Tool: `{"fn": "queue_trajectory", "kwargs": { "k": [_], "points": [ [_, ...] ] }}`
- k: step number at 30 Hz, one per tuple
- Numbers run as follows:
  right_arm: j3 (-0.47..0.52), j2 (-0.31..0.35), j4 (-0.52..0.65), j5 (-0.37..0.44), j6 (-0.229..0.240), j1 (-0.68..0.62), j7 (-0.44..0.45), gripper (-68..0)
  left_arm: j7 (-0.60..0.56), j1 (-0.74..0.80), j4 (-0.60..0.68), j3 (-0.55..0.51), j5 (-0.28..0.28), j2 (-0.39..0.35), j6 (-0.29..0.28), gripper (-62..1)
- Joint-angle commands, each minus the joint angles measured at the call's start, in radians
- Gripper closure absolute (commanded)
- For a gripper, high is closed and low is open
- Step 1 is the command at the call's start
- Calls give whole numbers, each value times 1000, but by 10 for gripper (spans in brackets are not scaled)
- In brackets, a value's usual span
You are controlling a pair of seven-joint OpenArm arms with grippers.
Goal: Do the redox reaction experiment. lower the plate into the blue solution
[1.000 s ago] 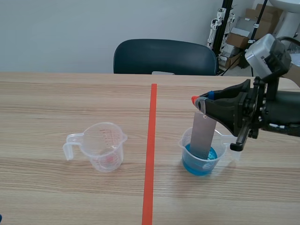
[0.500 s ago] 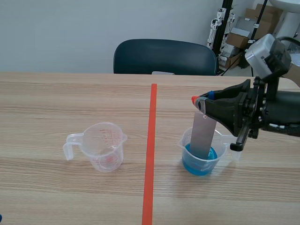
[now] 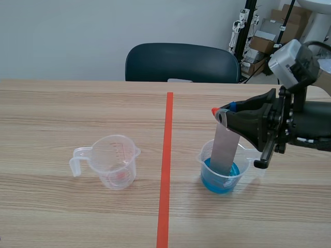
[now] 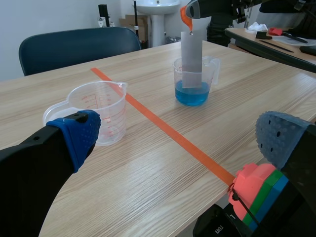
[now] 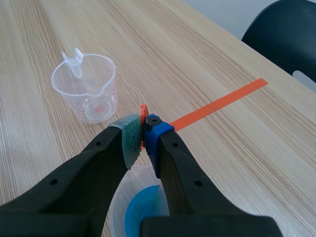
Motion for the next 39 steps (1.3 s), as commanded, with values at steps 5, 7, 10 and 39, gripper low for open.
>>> {"fn": "queue_trajectory", "kwargs": {
  "k": [5,7,10,39],
  "points": [
    [3,5,3,-4,3,9,-7,-2,-16,5,17,-3,-6,0,-2,-623],
    [3,5,3,-4,3,9,-7,-2,-19,5,17,-3,-6,0,-2,-623],
    [3,5,3,-4,3,9,-3,-2,-34,5,17,-3,-6,0,-2,-623],
    [3,5,3,-4,3,9,-3,-2,-42,5,17,-3,-6,0,-2,-623]
  ]
}}
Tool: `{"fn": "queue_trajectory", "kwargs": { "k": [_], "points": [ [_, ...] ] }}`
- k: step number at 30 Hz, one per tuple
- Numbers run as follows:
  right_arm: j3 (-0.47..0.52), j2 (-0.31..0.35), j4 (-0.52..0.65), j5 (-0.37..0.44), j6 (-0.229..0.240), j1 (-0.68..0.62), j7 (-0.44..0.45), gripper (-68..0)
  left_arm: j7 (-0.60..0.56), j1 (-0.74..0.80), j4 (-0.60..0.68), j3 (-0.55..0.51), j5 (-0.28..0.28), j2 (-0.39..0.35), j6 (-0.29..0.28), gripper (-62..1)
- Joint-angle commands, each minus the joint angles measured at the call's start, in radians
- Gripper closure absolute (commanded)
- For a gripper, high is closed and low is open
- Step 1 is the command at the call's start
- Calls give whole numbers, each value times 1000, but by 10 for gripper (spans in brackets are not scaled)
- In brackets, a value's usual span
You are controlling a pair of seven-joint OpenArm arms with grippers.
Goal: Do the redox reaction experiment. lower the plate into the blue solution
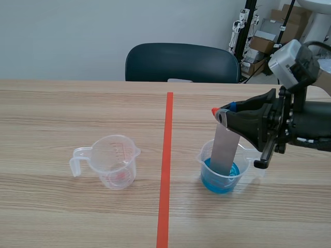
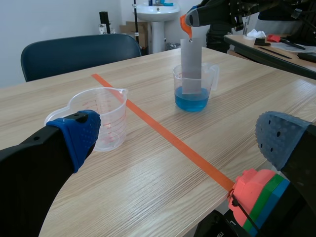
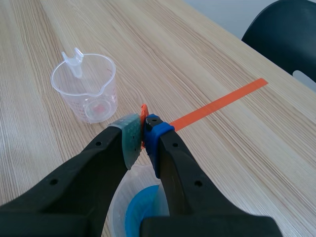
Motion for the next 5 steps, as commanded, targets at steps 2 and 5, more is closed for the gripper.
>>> {"fn": "queue_trajectory", "kwargs": {
  "k": [2,5],
  "points": [
    [3,5,3,-4,3,9,-3,-2,-14,5,17,-3,-6,-1,-2,-623],
    [3,5,3,-4,3,9,-1,-2,-15,5,17,-3,-7,-3,52,-623]
  ]
}}
